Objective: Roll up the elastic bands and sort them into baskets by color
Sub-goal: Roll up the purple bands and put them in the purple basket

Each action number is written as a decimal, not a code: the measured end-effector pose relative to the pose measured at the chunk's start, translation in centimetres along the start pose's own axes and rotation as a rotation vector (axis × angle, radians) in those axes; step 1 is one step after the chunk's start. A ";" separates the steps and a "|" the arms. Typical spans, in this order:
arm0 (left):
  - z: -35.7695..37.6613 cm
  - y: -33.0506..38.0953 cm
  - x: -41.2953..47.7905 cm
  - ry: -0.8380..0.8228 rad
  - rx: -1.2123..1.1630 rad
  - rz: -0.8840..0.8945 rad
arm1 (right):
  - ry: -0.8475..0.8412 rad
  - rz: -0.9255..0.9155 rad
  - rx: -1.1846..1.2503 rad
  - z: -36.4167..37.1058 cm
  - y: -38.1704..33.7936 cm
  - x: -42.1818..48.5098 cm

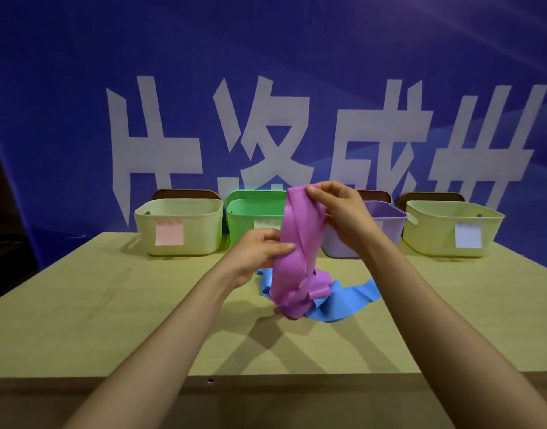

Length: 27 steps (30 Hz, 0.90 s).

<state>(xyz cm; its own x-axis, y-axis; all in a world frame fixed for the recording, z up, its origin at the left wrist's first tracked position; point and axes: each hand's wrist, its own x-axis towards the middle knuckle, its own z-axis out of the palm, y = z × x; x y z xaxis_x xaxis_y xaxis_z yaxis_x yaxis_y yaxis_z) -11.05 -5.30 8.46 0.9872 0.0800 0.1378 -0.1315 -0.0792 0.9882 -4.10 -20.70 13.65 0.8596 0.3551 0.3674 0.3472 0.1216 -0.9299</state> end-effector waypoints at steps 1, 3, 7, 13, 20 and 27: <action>0.0 -0.1 0.1 -0.005 -0.005 0.000 | 0.008 0.016 0.023 0.0 0.1 0.1; 0.1 -0.3 0.2 -0.033 0.001 0.014 | 0.022 0.044 0.095 0.1 0.3 0.2; 0.6 -0.3 0.3 0.025 0.073 0.115 | -0.024 0.092 0.260 0.3 0.4 0.4; 1.5 0.9 0.5 0.143 -0.061 0.219 | 0.007 0.076 0.395 0.7 -0.2 0.8; 2.1 3.1 0.7 0.314 -0.071 0.345 | 0.007 -0.108 0.154 0.6 -0.4 0.4; 1.9 5.7 -1.1 0.259 -0.105 0.377 | -0.090 -0.188 -0.023 -0.4 -2.8 -1.5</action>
<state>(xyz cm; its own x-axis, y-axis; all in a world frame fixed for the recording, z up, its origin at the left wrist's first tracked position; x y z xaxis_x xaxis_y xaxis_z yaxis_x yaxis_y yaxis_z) -12.73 -7.70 13.79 0.8155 0.3115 0.4879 -0.4983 -0.0509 0.8655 -6.21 -21.90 15.69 0.7425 0.4094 0.5302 0.5077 0.1723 -0.8441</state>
